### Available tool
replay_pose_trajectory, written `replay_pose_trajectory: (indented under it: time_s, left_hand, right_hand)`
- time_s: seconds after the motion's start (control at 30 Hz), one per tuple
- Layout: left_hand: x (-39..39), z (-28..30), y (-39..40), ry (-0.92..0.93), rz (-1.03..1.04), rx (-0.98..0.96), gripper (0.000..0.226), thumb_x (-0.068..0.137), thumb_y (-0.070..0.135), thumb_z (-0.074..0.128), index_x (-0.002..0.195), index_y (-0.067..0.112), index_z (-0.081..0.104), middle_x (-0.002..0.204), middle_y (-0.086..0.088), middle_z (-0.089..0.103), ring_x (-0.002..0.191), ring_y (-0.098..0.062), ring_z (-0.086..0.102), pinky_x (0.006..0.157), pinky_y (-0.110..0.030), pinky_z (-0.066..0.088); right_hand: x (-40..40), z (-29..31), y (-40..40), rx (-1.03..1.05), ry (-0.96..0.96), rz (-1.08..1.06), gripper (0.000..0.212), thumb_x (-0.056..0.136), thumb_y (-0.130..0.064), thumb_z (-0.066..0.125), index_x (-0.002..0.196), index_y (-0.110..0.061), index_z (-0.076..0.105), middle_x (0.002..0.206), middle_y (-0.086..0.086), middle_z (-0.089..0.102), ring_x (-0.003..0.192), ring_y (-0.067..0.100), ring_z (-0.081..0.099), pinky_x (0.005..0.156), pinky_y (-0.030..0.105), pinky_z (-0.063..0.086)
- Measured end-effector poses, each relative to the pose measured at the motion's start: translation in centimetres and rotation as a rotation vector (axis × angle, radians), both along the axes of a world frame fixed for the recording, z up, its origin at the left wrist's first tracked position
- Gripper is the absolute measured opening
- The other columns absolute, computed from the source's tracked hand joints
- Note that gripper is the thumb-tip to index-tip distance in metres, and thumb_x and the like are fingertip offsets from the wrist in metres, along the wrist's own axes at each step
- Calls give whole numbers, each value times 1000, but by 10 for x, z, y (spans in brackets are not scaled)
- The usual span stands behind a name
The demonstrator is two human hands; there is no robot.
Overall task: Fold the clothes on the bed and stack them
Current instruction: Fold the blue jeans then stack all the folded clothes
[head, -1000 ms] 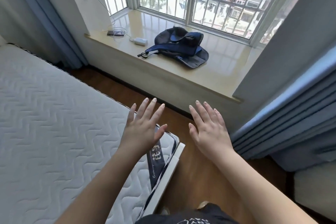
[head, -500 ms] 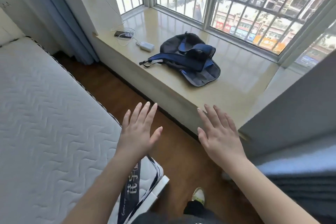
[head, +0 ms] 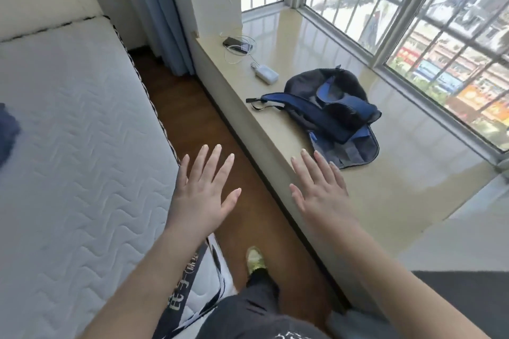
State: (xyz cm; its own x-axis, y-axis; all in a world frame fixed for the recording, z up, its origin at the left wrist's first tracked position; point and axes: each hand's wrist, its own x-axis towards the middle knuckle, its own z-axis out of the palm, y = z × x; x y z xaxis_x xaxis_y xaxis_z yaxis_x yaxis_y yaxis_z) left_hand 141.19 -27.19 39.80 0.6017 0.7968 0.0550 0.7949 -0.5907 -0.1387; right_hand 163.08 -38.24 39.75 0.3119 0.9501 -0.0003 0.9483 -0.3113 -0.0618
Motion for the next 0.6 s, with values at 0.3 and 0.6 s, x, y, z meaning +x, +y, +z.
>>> replay_pose_trajectory:
  time_s: [0.3, 0.6]
  left_hand:
    - [0, 1, 85, -17, 217, 3, 70, 96, 62, 12, 154, 27, 24, 163, -6, 16, 149, -29, 14, 119, -53, 5]
    - [-13, 23, 183, -19, 383, 28, 68, 96, 61, 15, 152, 27, 31, 159, -7, 27, 148, -29, 19, 118, -52, 6]
  right_hand:
    - [5, 13, 149, 47, -55, 186, 61, 98, -51, 18, 152, -25, 32, 159, 3, 30, 149, 24, 19, 120, 49, 11]
    - [0, 12, 272, 66, -11, 369, 56, 101, -46, 27, 154, -26, 28, 161, 0, 23, 150, 23, 13, 122, 45, 4]
